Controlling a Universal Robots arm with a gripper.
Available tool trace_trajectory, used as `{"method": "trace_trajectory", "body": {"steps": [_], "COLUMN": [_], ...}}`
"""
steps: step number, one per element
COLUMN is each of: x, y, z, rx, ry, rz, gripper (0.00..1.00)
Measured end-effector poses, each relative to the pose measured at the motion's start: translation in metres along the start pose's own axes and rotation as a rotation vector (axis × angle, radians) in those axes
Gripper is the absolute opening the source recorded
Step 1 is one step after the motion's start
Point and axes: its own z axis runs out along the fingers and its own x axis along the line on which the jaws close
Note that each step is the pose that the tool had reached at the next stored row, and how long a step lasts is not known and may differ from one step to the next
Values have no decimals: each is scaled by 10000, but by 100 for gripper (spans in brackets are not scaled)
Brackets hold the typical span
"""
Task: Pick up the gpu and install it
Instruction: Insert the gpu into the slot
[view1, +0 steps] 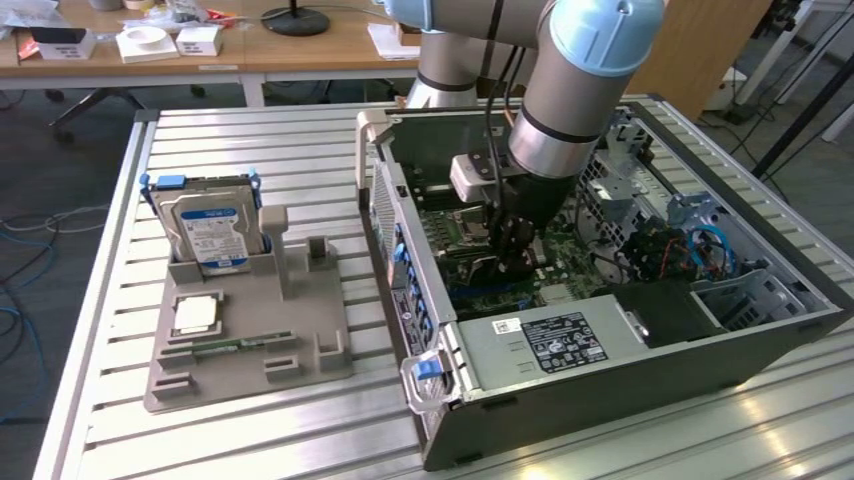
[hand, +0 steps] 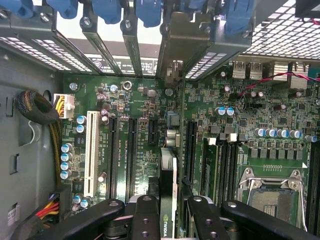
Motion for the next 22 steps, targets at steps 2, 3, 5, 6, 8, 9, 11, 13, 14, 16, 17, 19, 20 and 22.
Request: {"method": "trace_trajectory", "body": {"steps": [2,3,5,6,8,9,11,13,14,16,17,19,20,22], "x": [-1,-1,-1,-2,-2,-2,-2,-1,0,0,0,-1,-2,-2], "y": [0,0,0,0,0,0,0,1,1,1,1,0,1,0], "z": [0,1,0,1,1,1,1,1,0,0,0,0,0,0], "rx": [1,1,2,1,2,2,1,2,1,1,1,1,1,1], "ry": [1,0,0,-1,-3,-4,-4,-5,-6,-6,-5,-5,-5,-6], "rz": [4,5,9,9,9,10,10,11,12,13,13,14,15,15], "gripper": [27,27,27,27,27,27,27,27,27,27,27,27,27,27]}}
